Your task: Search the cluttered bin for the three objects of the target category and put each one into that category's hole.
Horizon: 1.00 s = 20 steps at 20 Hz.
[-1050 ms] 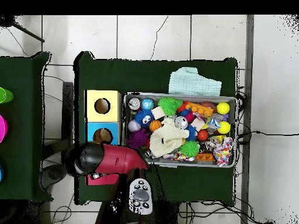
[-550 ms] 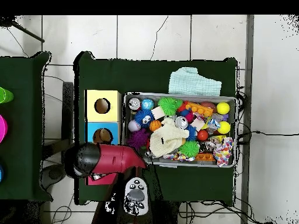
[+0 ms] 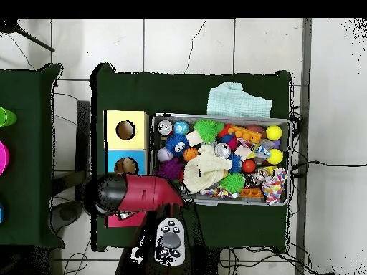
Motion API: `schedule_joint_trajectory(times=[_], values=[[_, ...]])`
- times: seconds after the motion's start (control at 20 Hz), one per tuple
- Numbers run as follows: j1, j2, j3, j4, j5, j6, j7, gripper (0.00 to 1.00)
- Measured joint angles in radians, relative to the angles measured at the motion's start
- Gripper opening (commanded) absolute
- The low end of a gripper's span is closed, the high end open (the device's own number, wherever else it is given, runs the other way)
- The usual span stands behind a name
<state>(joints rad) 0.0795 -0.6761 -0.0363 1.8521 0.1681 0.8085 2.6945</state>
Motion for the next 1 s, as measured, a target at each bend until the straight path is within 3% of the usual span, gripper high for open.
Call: schedule_joint_trajectory(times=[0.85,0.9,1.0], values=[[-0.003,0.0,-0.006,-0.003,0.0,-0.007,0.0,1.0],[-0.004,0.002,-0.006,-0.006,0.0,-0.016,0.0,0.0],[-0.004,0.003,-0.006,-0.009,0.0,-0.024,0.0,0.0]])
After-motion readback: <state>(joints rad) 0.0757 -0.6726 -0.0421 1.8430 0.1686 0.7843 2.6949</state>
